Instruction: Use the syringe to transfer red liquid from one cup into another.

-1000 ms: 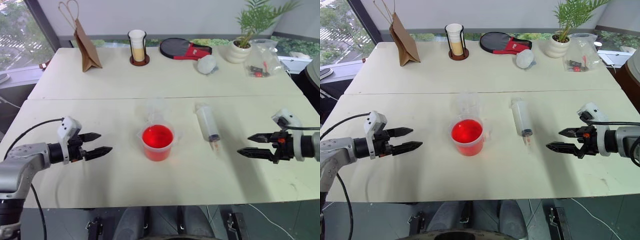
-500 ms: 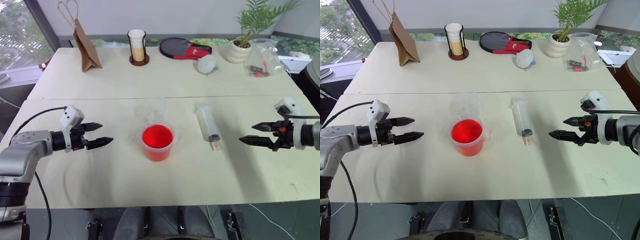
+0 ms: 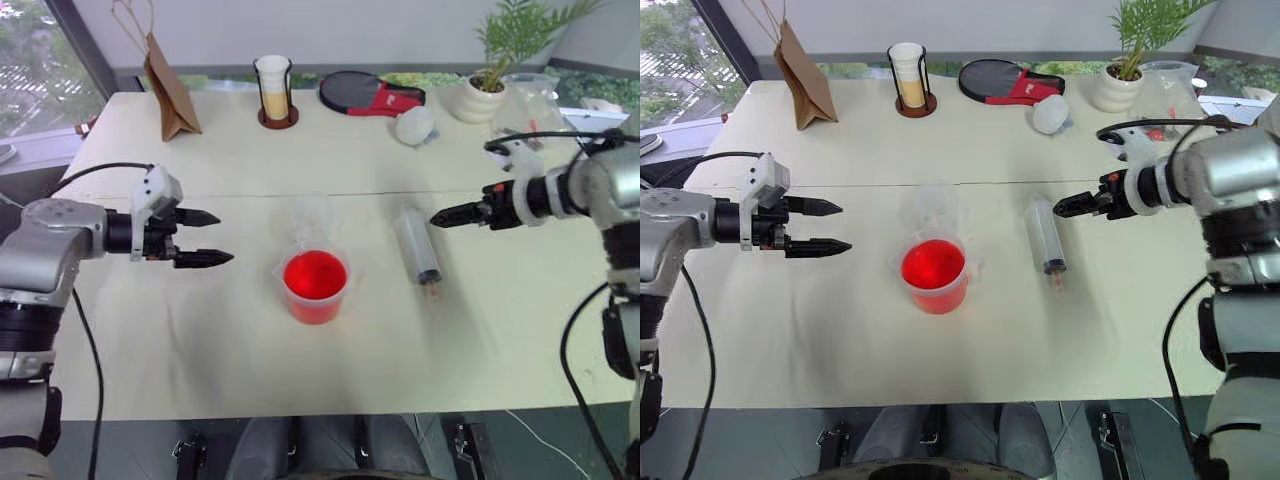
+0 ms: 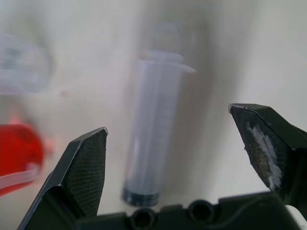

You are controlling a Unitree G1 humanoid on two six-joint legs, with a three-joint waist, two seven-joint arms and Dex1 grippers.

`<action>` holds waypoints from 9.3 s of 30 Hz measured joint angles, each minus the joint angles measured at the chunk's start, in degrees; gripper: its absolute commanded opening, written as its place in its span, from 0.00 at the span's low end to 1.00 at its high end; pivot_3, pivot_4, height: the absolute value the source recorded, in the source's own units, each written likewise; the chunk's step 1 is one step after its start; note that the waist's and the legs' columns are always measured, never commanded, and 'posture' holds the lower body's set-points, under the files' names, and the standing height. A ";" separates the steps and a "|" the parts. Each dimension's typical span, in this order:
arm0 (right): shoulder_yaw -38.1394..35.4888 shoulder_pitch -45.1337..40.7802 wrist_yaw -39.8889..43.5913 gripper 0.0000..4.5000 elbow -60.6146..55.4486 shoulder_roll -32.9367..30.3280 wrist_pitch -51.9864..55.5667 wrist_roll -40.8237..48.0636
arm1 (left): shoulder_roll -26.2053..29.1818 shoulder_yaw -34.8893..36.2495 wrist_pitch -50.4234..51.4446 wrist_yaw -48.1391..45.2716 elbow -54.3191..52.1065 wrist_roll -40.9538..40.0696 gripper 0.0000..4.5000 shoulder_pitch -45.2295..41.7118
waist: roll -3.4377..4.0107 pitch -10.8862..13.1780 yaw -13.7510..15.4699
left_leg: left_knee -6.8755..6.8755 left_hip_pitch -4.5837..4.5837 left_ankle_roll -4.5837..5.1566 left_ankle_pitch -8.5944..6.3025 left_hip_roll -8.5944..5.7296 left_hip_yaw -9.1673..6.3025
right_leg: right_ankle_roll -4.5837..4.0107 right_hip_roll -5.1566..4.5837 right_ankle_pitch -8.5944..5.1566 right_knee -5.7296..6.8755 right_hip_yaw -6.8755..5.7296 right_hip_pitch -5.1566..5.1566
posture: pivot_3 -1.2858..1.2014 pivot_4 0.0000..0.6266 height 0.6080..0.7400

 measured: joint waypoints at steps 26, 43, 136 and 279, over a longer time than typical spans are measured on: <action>6.23 -8.81 7.45 0.33 34.83 19.31 -20.07 -22.85 | -3.83 2.41 0.80 6.42 -5.04 -1.11 1.00 8.85 | -0.01 -0.01 -0.21 | 0.14 0.64 -0.09 0.10 0.15 -0.04 | 0.08 0.41 0.04 0.86 -0.01 0.27 | 0.52 0.24 1.00; -31.69 5.13 4.30 0.33 -13.10 15.27 -31.02 -0.59 | -6.74 1.52 -4.01 3.66 12.77 1.19 1.00 -6.14 | -0.02 0.02 0.12 | 0.04 0.56 -0.30 0.23 0.32 -0.13 | 0.09 0.59 0.03 0.93 -0.05 0.17 | 0.52 0.24 1.00; -16.16 42.87 -15.11 0.33 -45.00 34.41 -49.91 11.72 | -19.27 -3.40 -9.96 -4.11 6.20 -0.16 0.00 -28.76 | -0.08 0.04 0.09 | 0.22 0.61 -0.17 0.22 0.33 -0.23 | 0.11 0.84 0.02 0.96 0.06 0.30 | 0.52 0.24 1.00; -21.40 13.34 -5.82 0.33 -2.88 41.84 -63.61 0.29 | -24.25 5.24 -38.76 -6.83 50.47 13.47 0.01 -46.17 | -0.23 0.10 -1.59 | 0.09 0.58 -0.51 0.44 0.33 -0.23 | 0.13 0.85 0.03 1.06 0.05 0.19 | 0.52 0.24 1.00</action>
